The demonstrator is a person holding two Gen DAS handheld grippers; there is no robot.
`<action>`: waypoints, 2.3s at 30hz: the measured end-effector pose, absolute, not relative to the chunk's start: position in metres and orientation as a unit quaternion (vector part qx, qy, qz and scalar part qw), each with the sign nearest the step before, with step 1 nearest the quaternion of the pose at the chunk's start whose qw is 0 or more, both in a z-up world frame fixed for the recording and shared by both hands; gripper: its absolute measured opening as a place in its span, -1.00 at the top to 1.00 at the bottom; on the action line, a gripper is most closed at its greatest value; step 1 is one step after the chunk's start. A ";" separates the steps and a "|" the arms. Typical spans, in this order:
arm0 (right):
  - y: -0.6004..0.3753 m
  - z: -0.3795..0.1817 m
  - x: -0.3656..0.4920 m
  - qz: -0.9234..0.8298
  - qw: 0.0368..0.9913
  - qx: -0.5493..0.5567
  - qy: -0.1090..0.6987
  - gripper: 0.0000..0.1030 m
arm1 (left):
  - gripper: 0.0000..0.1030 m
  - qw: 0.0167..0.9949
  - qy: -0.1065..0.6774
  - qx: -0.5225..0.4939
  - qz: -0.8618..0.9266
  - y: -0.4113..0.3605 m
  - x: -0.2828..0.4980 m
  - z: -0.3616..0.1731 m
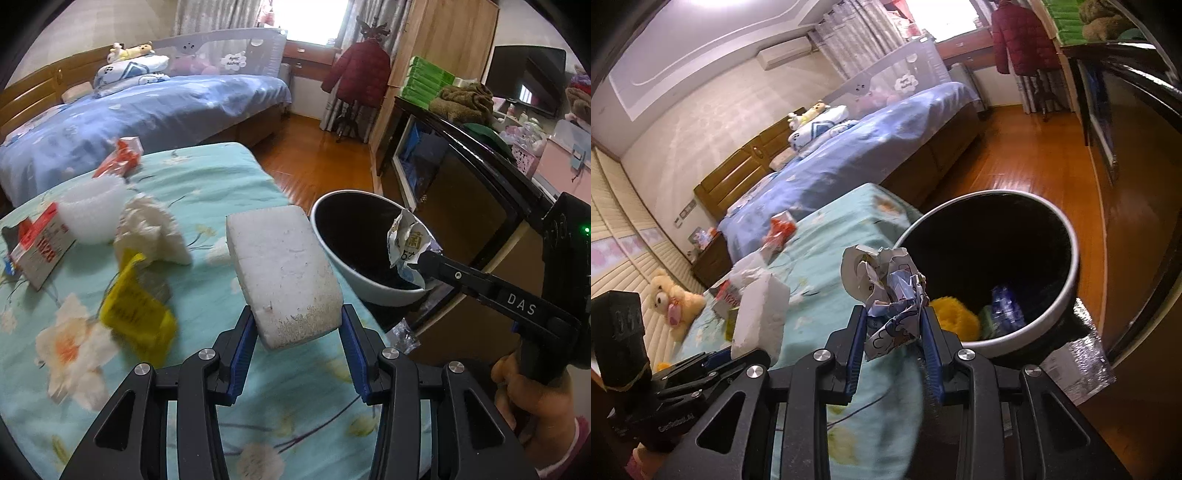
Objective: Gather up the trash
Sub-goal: 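Carry the foil wrapper and foam block with both tools over the bin, then open both tools to drop the foil wrapper and foam block into the bin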
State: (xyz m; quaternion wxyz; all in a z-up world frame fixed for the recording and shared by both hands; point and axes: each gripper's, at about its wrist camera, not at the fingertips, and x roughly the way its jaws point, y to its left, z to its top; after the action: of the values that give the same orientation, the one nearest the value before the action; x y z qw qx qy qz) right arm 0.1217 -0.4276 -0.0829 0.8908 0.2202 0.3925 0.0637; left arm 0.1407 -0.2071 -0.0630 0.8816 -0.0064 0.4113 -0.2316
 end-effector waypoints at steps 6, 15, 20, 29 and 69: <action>-0.444 -0.087 0.128 0.047 0.890 0.219 0.397 0.41 | 0.15 0.879 0.414 0.003 -0.238 -0.227 0.156 -0.066; -0.461 -0.093 0.137 0.020 0.891 0.213 0.401 0.39 | 0.14 0.871 0.423 0.015 -0.249 -0.256 0.180 -0.071; -0.468 -0.094 0.143 0.012 0.892 0.208 0.402 0.36 | 0.13 0.871 0.422 0.019 -0.251 -0.265 0.190 -0.071; -0.472 -0.101 0.156 -0.001 0.889 0.194 0.414 0.35 | 0.12 0.860 0.437 0.021 -0.262 -0.284 0.210 -0.078; -0.417 -0.081 0.119 0.052 0.881 0.242 0.403 -0.51 | -0.24 0.883 0.405 -0.022 -0.235 -0.198 0.119 -0.076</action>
State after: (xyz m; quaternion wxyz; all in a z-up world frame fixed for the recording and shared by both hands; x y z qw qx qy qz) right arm 0.1192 -0.4173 -0.0814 0.8811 0.2422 0.4029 0.0517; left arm 0.1191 -0.1980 -0.0760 0.8832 -0.0222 0.4052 -0.2353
